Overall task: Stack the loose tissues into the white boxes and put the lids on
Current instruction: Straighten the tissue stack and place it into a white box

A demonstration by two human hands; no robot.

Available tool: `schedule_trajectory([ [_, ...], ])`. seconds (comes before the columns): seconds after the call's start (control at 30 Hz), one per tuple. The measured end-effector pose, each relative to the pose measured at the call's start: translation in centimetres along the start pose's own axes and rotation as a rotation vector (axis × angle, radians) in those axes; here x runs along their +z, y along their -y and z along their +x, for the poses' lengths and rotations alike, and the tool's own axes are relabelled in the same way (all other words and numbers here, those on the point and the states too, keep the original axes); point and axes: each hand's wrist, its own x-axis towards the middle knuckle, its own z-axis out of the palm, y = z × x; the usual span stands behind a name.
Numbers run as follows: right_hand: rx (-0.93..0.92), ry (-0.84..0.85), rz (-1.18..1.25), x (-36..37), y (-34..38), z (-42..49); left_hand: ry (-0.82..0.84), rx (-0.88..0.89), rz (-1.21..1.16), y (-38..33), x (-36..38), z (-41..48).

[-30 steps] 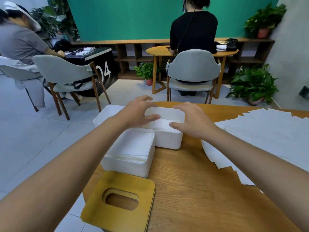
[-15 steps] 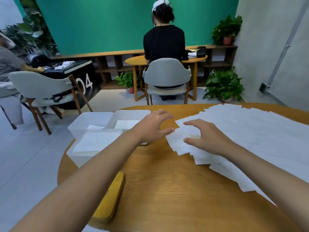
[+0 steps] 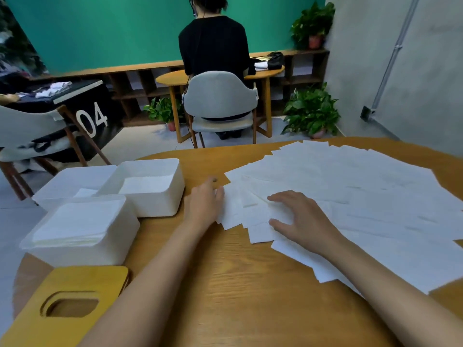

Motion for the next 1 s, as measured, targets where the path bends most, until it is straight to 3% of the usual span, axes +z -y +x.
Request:
schedule_trajectory([
  [0.2, -0.075, -0.092, 0.065, 2.0, 0.4, 1.5, -0.018, 0.068, 0.014, 2.1, 1.4, -0.2],
  [0.53, -0.087, -0.234, 0.177, 3.3, 0.7, 2.2, -0.179, 0.044, -0.51, 2.0, -1.5, -2.3],
  [0.67, -0.034, -0.279, 0.389, 2.6, 1.1, 2.2, -0.062, 0.043, -0.829, 1.3, -3.4, -3.5],
  [0.83, 0.105, -0.055, 0.917, 1.1, 2.5, 1.6, 0.15, 0.074, -0.953, 1.2, -2.7, -3.5],
  [0.9, 0.132, -0.091, 0.942, 1.1, 3.0, 1.5, 0.191, 0.096, -0.904, 0.8, -1.9, -3.5],
  [1.0, 0.129, -0.2, 0.78, 1.5, 2.7, 1.7, 0.161, 0.097, -0.878, 0.2, -0.9, -3.6],
])
